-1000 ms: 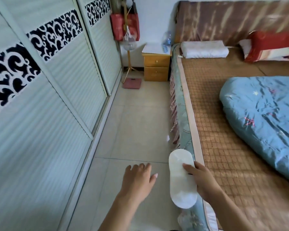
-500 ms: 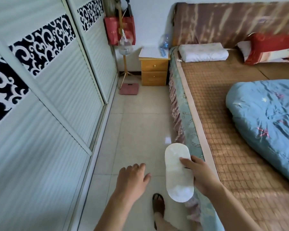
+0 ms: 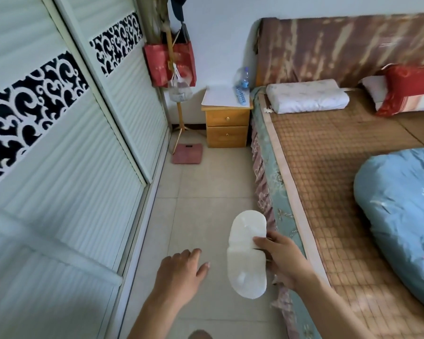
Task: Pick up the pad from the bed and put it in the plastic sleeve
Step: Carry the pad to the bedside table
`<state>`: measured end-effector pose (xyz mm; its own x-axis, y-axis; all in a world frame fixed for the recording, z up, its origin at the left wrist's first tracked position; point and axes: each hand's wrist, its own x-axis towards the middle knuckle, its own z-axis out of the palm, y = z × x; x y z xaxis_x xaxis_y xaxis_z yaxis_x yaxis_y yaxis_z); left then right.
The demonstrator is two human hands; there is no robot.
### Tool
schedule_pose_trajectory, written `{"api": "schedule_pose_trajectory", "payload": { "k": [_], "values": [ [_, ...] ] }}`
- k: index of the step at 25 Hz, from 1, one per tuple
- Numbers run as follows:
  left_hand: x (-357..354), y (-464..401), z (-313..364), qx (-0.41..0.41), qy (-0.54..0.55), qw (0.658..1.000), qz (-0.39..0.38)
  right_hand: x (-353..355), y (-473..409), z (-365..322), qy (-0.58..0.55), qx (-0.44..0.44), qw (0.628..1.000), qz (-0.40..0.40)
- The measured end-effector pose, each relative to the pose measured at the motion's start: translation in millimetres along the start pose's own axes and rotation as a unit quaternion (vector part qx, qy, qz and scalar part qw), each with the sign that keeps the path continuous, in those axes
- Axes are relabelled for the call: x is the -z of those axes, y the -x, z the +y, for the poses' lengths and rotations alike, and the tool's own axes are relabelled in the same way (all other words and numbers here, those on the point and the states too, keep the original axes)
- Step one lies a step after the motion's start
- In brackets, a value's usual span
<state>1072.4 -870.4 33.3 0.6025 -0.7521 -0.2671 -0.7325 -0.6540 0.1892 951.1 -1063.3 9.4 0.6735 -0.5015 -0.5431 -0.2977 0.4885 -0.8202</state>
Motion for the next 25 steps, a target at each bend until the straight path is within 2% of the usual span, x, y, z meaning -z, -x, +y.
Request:
{"api": "schedule_pose_trajectory", "payload": {
  "k": [8, 13, 25],
  "values": [
    [52.0, -176.6, -41.6, -0.018, -0.005, 1.000, 0.005, -22.6, -147.8, -83.8, -0.004, 0.000, 1.000, 0.023],
    [95.4, -309.4, -75.6, -0.057, -0.010, 0.998, 0.001, -42.0, -249.3, -153.4, -0.015, -0.002, 0.998, 0.056],
    [161.0, -586.6, -86.5, -0.062, -0.024, 0.998, -0.014, -27.0, -480.0, -312.4, -0.003, -0.002, 0.997, 0.082]
  ]
}}
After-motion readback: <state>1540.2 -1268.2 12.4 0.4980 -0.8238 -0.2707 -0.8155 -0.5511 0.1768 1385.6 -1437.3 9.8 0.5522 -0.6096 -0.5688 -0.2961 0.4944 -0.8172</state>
